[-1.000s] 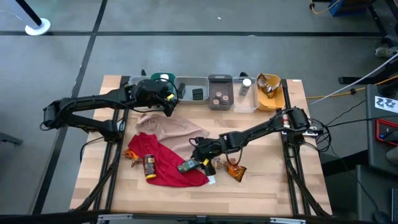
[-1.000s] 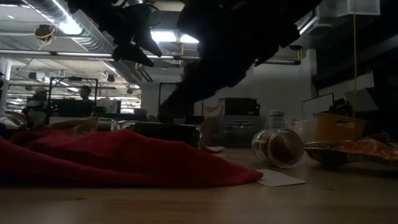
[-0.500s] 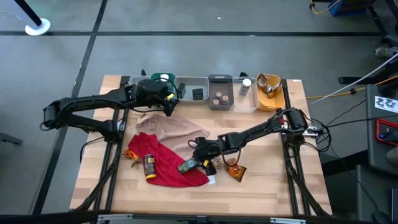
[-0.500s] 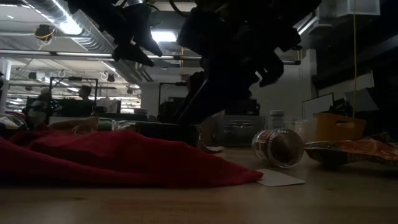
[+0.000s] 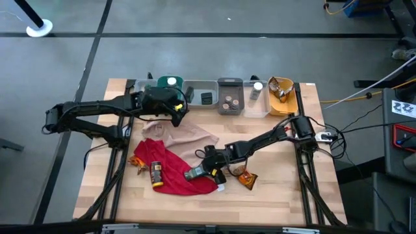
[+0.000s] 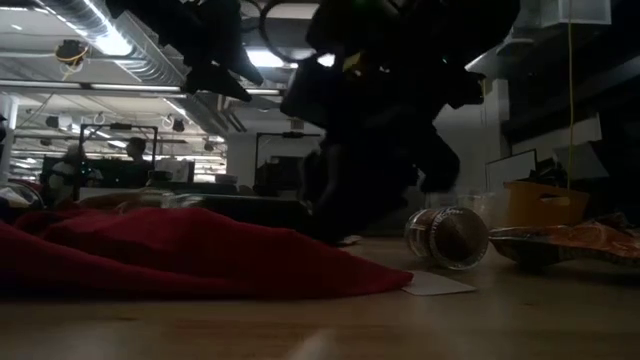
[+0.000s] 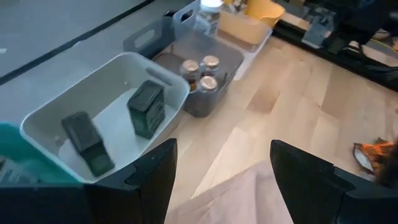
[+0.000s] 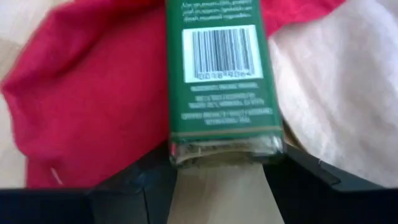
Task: Sort spices by type
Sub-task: Put the green seasoning bottle into the blue transparent bin
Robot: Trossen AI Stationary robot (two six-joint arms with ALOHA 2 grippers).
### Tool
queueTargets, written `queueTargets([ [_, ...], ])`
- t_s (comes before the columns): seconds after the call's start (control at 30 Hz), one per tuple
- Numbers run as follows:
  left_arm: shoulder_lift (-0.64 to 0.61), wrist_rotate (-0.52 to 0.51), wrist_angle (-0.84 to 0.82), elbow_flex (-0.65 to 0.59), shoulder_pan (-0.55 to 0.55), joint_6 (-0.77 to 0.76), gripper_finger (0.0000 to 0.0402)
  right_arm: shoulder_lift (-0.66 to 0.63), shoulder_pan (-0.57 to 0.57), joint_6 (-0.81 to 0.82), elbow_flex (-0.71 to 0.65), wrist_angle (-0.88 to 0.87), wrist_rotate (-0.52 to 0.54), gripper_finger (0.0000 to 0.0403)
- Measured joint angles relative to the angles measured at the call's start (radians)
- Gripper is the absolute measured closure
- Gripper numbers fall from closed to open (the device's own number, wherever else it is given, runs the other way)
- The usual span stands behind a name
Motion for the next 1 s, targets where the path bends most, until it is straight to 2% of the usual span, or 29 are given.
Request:
queueTargets([
  [0.23, 0.0, 0.0, 0.031, 0.0, -0.054, 0.019, 0.016, 0.001, 0.0, 0.001, -0.002, 0.031, 0.001, 0.0181],
  [0.4, 0.0, 0.0, 0.03, 0.0, -0.094, 0.019, 0.016, 0.0, 0.0, 0.001, -0.002, 0.034, 0.001, 0.0204],
  [0.63, -0.011, 0.0, 0.029, 0.0, -0.146, 0.022, 0.016, 0.0, 0.0, 0.002, -0.002, 0.035, 0.0, 0.0206],
  [1.0, -0.152, -0.011, 0.005, 0.0, -0.248, 0.044, 0.016, -0.085, -0.025, 0.002, -0.002, 0.012, 0.015, 0.0204],
])
